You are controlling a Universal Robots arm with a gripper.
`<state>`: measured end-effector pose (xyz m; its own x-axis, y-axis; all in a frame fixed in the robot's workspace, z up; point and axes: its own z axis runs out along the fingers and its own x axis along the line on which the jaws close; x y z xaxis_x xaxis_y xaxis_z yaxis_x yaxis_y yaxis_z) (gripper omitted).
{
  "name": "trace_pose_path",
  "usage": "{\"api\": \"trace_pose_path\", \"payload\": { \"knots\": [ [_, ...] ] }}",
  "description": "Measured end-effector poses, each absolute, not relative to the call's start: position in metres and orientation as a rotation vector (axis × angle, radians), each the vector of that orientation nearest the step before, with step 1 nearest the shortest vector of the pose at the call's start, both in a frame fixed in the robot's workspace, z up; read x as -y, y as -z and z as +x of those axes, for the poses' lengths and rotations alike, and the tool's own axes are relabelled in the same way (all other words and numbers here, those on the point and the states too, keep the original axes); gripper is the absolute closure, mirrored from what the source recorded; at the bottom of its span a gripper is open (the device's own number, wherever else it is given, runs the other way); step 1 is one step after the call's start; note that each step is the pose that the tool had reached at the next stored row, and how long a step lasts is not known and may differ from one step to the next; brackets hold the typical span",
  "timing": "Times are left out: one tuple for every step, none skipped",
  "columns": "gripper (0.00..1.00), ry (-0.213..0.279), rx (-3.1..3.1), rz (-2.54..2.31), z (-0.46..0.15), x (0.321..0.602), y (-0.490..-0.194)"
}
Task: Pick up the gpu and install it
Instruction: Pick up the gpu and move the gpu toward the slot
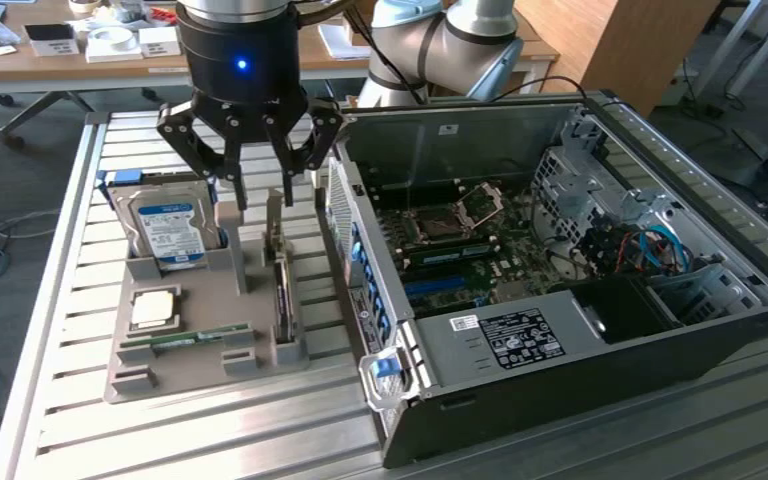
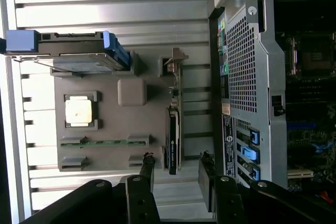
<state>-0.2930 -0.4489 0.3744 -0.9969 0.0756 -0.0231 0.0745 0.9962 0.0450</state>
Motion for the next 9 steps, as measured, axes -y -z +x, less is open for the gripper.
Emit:
{"api": "trace_pose_path", "payload": {
  "knots": [
    [0.53,-0.069,-3.114,0.117,-0.293,0.449,-0.3743],
    [0.53,-0.069,-3.114,0.117,-0.293,0.449,-0.3742],
    [0.53,-0.069,-3.114,0.117,-0.293,0.4489,-0.3739],
    [0.53,-0.069,-3.113,0.117,-0.293,0.4489,-0.3734],
    [0.53,-0.069,-3.114,0.117,-0.293,0.4489,-0.3728],
    [0.53,-0.069,-3.114,0.117,-0.293,0.449,-0.3721],
    [0.53,-0.069,-3.114,0.117,-0.293,0.4489,-0.3714],
    [0.53,-0.069,-3.114,0.117,-0.293,0.4489,-0.3705],
    [0.53,-0.069,-3.114,0.117,-0.293,0.4489,-0.3697]
  ]
}}
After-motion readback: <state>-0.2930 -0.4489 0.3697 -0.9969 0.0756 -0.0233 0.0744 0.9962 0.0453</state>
